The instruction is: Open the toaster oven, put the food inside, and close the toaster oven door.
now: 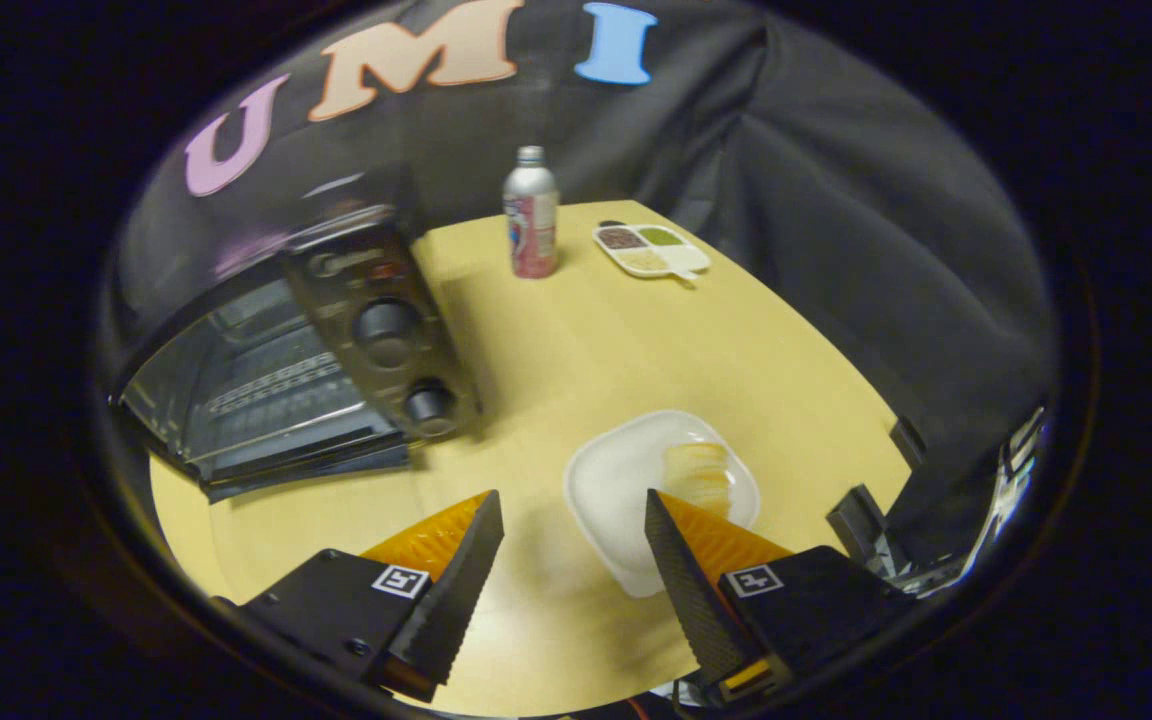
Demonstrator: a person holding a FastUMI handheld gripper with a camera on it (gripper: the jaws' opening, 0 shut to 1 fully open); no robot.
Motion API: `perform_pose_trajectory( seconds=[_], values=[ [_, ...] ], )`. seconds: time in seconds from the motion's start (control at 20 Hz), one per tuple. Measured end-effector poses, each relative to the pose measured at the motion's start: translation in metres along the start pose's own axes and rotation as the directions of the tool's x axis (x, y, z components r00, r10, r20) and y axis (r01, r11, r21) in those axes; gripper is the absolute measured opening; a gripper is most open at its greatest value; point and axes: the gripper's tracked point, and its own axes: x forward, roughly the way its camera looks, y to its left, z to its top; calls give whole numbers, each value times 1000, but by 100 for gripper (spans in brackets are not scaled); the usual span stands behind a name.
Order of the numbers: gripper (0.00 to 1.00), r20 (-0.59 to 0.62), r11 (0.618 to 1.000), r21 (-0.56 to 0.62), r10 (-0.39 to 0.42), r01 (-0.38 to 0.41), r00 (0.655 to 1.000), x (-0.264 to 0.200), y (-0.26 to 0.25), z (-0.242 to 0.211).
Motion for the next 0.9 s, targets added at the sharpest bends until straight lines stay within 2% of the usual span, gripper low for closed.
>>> perform_pose_trajectory(
  seconds=[0.25,0.45,0.55,0.75,0.9],
  values=[
    [92,-56,997,3,-72,73,996,32,-50,-12],
    [92,-93,997,-25,-70,68,993,55,-63,-25],
    [83,-115,999,-28,-43,40,992,65,-62,-33],
    [66,-105,999,50,26,-20,994,75,-54,-29],
    [53,-115,996,93,27,-16,993,75,-54,-31]
  ],
)
